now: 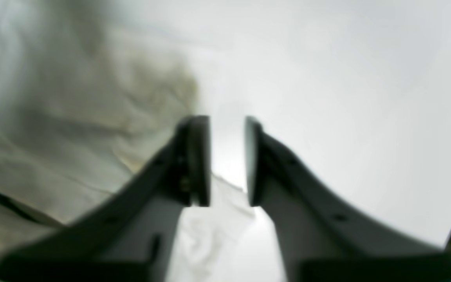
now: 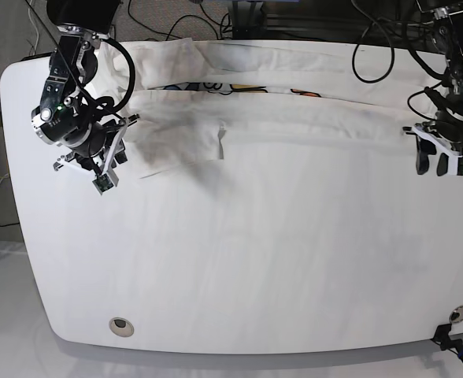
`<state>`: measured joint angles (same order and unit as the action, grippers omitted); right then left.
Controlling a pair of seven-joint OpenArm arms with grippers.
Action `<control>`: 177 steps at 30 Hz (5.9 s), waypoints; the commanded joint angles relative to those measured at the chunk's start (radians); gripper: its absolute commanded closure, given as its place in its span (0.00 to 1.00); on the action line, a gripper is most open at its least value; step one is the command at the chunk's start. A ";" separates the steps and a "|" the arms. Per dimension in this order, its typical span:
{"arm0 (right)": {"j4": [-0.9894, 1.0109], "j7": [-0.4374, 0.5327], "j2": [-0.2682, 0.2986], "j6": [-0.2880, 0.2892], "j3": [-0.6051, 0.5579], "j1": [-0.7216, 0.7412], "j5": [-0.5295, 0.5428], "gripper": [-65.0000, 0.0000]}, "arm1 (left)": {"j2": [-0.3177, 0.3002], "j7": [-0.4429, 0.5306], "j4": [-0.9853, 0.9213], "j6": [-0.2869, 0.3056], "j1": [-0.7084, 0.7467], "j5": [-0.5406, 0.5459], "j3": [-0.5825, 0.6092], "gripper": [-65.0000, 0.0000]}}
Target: Fold the T-shirt properly
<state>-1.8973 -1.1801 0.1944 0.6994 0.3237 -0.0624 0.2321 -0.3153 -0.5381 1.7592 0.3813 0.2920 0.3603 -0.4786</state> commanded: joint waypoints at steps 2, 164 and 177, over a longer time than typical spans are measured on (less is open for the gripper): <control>0.020 0.013 -0.014 -0.001 0.001 0.040 0.005 0.95 | 0.021 0.013 0.048 0.000 0.031 0.009 0.039 0.62; 0.279 -0.037 0.012 -0.001 -0.150 0.049 0.215 1.00 | -0.012 0.013 -0.175 -0.002 -0.018 0.009 0.163 1.00; -0.015 -0.085 -0.017 -0.001 -0.150 -0.003 0.214 1.00 | -0.032 0.013 0.026 -0.005 0.037 0.009 0.159 0.69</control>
<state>-1.8164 -1.2705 0.1703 0.6956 0.1696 -0.0456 0.4370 -0.3332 -0.5503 1.7363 0.3775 0.3149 0.3595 -0.3134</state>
